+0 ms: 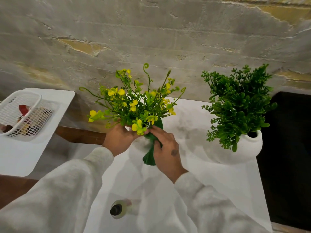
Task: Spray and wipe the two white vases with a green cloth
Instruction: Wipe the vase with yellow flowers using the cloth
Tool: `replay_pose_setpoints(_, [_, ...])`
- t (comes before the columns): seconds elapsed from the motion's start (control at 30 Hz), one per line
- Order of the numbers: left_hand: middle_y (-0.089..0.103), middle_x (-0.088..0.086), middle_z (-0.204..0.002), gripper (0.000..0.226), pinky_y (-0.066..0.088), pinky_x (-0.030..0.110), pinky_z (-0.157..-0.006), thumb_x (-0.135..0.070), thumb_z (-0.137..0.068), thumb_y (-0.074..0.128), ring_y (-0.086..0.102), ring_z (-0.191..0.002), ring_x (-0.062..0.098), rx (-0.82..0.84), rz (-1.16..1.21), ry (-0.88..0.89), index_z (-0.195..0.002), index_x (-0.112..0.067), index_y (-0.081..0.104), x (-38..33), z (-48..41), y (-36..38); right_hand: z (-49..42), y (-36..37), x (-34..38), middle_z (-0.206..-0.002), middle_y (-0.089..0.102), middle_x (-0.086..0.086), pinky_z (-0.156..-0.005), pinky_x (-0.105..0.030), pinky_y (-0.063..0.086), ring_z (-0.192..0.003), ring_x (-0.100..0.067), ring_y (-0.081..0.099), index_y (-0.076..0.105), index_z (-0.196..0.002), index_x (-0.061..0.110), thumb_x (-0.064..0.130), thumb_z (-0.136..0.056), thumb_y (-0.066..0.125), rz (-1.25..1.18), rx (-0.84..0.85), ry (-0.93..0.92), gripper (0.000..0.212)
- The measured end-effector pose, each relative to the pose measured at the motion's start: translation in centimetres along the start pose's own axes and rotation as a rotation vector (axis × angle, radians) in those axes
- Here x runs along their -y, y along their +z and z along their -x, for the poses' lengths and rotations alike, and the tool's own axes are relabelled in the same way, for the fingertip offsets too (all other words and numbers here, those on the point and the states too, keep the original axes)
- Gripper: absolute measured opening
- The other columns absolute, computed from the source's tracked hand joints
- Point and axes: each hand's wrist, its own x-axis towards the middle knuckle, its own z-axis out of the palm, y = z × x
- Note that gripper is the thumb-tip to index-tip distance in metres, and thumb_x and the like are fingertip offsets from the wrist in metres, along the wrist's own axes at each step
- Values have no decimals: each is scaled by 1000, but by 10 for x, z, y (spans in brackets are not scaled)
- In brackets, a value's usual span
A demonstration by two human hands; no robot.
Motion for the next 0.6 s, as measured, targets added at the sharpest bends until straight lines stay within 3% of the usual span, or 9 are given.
replay_pose_setpoints(0.1, [49, -11, -63, 33, 33, 5, -46, -36, -79, 76, 41, -52, -8, -3, 12, 41, -69, -34, 45, 9, -5, 4, -33, -6, -4, -116, 66, 7, -86, 7, 28, -99, -9, 53, 69, -122, 19, -6, -89, 48, -97, 71, 191, 47])
replay_pose_setpoints(0.13, [51, -11, -63, 29, 33, 5, -45, -35, -79, 75, 42, -51, -8, 9, -16, 49, -70, -34, 48, 7, -4, 4, -47, -7, -9, -116, 66, 6, -88, 1, 34, -101, -9, 55, 68, -122, 21, -4, -89, 48, -139, 130, 269, 46])
replay_pose_setpoints(0.2, [57, -6, -59, 17, 37, 10, -41, -24, -82, 64, 50, -44, 0, -50, -85, 277, -73, -38, 63, 0, -3, -1, -67, -7, -24, -122, 67, 5, -95, -21, 47, -108, -16, 61, 65, -122, 29, 4, -90, 52, -242, 195, 411, 43])
replay_pose_setpoints(0.23, [61, -2, -56, 29, 36, 12, -38, -17, -79, 55, 53, -40, 10, 25, -109, 387, -76, -39, 72, -2, -6, -4, -70, -8, -31, -124, 66, 4, -96, -30, 51, -109, -19, 62, 63, -122, 31, 8, -89, 56, -285, 203, 492, 41])
replay_pose_setpoints(0.27, [63, 2, -54, 38, 35, 13, -36, -14, -75, 46, 55, -37, 18, -12, -243, 590, -76, -37, 76, 4, -8, -5, -72, -8, -38, -123, 65, 1, -97, -37, 53, -109, -22, 63, 62, -121, 30, 10, -88, 59, -305, 215, 567, 38])
replay_pose_setpoints(0.3, [64, 3, -53, 42, 35, 14, -36, -13, -73, 43, 55, -36, 21, -88, -280, 655, -77, -37, 77, 2, -4, -7, -72, -6, -44, -119, 67, -2, -97, -42, 54, -107, -25, 65, 65, -115, 27, 8, -87, 62, -323, 227, 621, 34])
replay_pose_setpoints(0.4, [54, -5, -60, 32, 36, 11, -44, -16, -85, 62, 49, -48, 2, -49, -143, 330, -75, -46, 55, -13, 4, -10, -59, -1, -55, -96, 74, -7, -91, -49, 57, -98, -32, 69, 71, -85, 23, 2, -81, 62, -344, 260, 752, 24])
replay_pose_setpoints(0.47, [44, -12, -65, 39, 33, 9, -51, -29, -82, 75, 40, -57, -2, 9, 25, 95, -70, -39, 39, -2, 4, 0, -45, 1, -57, -89, 74, -6, -83, -50, 59, -91, -31, 71, 71, -80, 24, 9, -74, 62, -318, 237, 801, 19])
replay_pose_setpoints(0.6, [44, -10, -65, 34, 33, 12, -54, -30, -81, 75, 41, -58, 1, 5, 81, 23, -71, -36, 43, 2, -1, 1, -3, 10, -46, -84, 71, -6, -76, -42, 61, -84, -28, 69, 68, -81, 20, 13, -76, 60, -211, 254, 772, 12])
